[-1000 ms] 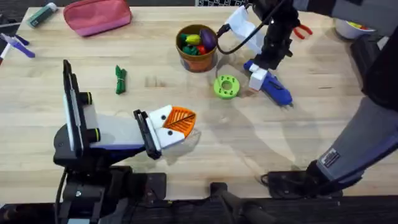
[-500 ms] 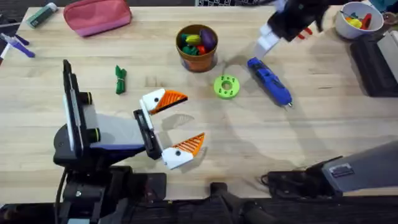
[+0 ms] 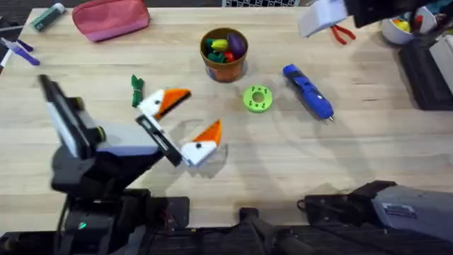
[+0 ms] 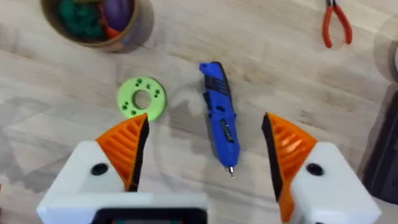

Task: Pick up the gripper from the table and insert it into the empty holder that is missing its gripper. Then pick up a screw, insert it into the mounting hole, and use the screwdriver to tighten it. Finally, clean up the table by picking up the vegetable and placing it into the bucket.

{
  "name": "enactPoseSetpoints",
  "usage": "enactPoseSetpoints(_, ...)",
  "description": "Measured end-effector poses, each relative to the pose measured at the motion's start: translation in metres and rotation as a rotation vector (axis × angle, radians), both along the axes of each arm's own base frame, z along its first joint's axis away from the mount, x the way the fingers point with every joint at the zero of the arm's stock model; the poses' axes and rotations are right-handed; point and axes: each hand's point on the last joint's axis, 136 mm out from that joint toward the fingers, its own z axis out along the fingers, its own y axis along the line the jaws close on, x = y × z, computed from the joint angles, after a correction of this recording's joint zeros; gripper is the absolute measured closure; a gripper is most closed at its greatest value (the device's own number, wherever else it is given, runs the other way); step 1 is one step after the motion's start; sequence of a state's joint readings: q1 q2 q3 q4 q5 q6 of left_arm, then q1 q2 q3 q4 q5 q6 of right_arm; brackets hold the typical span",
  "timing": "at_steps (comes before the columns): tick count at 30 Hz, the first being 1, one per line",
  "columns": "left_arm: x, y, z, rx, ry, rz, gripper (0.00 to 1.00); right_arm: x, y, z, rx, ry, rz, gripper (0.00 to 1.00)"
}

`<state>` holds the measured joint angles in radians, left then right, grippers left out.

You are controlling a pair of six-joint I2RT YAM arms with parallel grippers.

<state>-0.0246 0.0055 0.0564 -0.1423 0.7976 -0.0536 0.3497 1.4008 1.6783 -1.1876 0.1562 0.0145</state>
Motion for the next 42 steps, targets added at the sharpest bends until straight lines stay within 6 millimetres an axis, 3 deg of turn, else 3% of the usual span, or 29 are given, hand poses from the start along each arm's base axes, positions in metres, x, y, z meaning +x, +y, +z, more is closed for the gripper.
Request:
enactPoseSetpoints(5, 0.006, 0.021, 0.038, 0.063, -0.001, 0.156, 0.014, -0.020, 0.000, 0.026, 0.076, -0.081, -0.037, 0.019)
enactPoseSetpoints(8, 0.010, 0.032, 0.056, 0.121, 0.033, 0.226, 0.015, -0.029, -0.004, 0.024, 0.098, -0.092, -0.060, 0.019)
enactPoseSetpoints(13, 0.030, 0.047, 0.069, 0.211, 0.155, 0.306, 0.015, -0.035, -0.006, -0.008, 0.133, -0.079, -0.112, 0.018)
enactPoseSetpoints(17, 0.050, 0.056, 0.071, 0.269, 0.289, 0.343, 0.015, -0.043, -0.009, -0.039, 0.162, -0.067, -0.156, 0.015)
enactPoseSetpoints(22, 0.070, 0.064, 0.071, 0.329, 0.441, 0.371, 0.015, -0.058, -0.015, -0.063, 0.208, -0.081, -0.203, 0.014)
enactPoseSetpoints(29, 0.097, 0.071, 0.084, 0.357, 0.479, 0.404, 0.015, -0.080, -0.023, -0.106, 0.211, -0.002, -0.269, 0.015)
enactPoseSetpoints(34, 0.101, 0.110, 0.068, 0.385, 0.594, 0.592, 0.015, -0.088, -0.027, -0.128, 0.206, 0.053, -0.312, 0.015)
enactPoseSetpoints(38, 0.099, 0.159, 0.032, 0.405, 0.814, 0.750, 0.015, -0.088, -0.026, -0.129, 0.213, 0.053, -0.322, 0.013)
enactPoseSetpoints(42, 0.108, 0.192, 0.009, 0.417, 0.999, 0.818, 0.015, -0.088, -0.026, -0.129, 0.215, 0.053, -0.325, 0.011)
